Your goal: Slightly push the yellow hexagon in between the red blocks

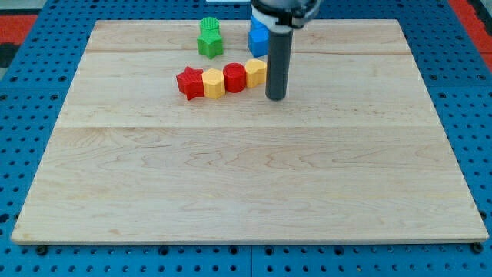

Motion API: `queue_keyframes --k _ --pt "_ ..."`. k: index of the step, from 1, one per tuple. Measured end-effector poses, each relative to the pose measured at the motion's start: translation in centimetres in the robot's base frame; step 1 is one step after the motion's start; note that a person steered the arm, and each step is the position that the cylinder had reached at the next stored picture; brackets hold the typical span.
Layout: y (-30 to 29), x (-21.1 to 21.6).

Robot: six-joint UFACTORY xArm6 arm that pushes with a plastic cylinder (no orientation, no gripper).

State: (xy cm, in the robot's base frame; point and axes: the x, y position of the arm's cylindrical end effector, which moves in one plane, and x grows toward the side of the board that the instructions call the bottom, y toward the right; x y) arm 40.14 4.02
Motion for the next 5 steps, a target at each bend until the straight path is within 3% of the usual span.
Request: queue_keyframes --k 1,3,5 --pt "-7.0 2.3" --pt "-16.8 0.0" --pt "-17.6 1.6"
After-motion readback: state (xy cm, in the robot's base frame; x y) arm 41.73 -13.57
